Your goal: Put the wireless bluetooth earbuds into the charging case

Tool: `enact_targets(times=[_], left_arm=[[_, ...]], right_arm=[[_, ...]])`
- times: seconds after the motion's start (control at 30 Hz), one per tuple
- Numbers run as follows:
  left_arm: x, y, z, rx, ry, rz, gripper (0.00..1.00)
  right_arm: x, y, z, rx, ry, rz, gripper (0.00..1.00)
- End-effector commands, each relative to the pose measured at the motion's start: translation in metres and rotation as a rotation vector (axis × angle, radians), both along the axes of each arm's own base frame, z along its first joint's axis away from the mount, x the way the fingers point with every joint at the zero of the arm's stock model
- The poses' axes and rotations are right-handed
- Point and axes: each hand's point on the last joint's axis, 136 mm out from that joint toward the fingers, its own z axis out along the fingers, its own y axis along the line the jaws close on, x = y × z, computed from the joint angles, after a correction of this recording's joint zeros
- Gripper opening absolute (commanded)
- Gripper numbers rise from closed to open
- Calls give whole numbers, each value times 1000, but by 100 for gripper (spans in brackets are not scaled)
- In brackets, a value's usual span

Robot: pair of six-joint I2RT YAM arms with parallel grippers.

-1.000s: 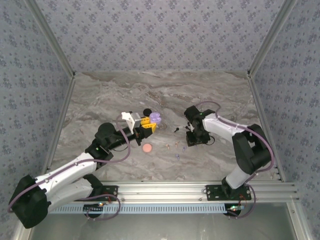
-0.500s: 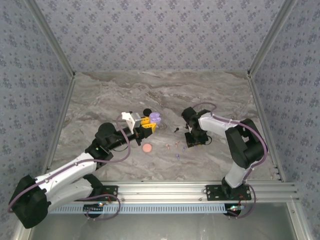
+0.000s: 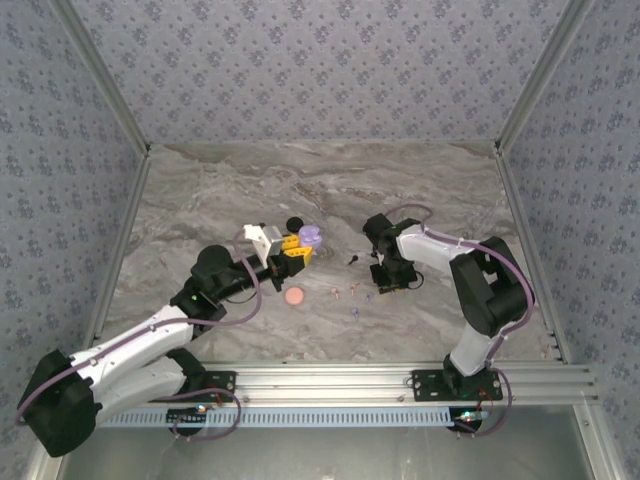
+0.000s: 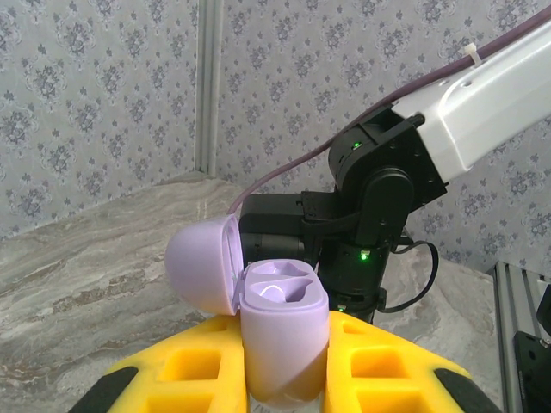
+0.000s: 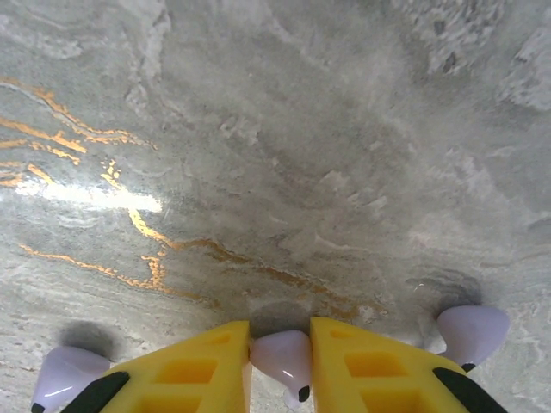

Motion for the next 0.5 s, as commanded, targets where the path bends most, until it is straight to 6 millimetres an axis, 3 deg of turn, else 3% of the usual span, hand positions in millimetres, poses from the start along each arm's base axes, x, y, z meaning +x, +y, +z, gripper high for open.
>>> enact_targets(times=[0.0,0.13,0.23,0.47], left_arm=[[-2,-2,17,-20,-45,-8,0],[-2,-3,18,-30,-43,-11,0],[-3,-6,21,-45,-47,-23,0],[-4,-22,27,-54,-73,-61,0]], right_arm=[[13,4,8,9,-68,7,24],[20,9,40,65,-167,20,23],[25,20,80,167,-276,31,23],[21,61,216,591,-600,96,23]])
